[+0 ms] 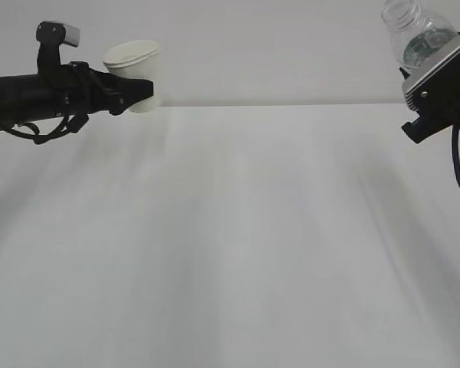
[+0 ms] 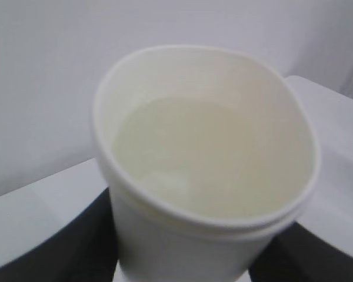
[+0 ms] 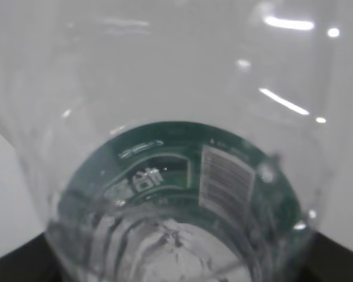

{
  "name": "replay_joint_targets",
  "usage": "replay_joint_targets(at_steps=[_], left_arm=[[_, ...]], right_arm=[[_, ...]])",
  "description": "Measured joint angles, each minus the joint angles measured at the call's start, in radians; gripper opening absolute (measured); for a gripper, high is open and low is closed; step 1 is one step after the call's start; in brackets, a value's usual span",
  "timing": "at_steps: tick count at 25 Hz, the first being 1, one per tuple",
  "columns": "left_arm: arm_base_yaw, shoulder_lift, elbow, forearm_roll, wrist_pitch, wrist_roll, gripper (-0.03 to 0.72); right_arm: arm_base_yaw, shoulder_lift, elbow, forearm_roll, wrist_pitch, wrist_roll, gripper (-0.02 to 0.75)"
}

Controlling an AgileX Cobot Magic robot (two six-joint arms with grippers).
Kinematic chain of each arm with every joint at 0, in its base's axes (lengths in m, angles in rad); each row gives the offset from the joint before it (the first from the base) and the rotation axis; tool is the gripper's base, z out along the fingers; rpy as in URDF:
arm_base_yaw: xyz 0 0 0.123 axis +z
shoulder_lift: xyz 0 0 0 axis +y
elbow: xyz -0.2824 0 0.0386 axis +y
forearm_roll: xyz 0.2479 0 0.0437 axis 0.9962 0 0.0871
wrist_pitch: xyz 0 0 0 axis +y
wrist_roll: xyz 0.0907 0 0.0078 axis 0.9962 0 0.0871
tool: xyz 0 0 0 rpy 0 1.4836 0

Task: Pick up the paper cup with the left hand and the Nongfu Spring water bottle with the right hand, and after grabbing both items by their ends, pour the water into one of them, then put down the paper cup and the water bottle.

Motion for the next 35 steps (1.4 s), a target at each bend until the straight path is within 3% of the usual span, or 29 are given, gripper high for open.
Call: replay_joint_targets(at_steps=[7,24,35], left_arm=[[0.032,0.0,0.0,0.002,0.055,0.0,0.428],[0.033,0.06,0.0,-0.029,0.081,0.037,0.428],[0.033,0.085,0.04,-0.18,0.025,0.252,0.428]], right_arm=[[0.0,0.0,0.0,0.0,0.013,0.002,0.473],[0.0,0.0,0.0,0.0,0.066,0.017,0.473],[0.0,0.0,0.011,0.0,0.073,0.021,0.473]])
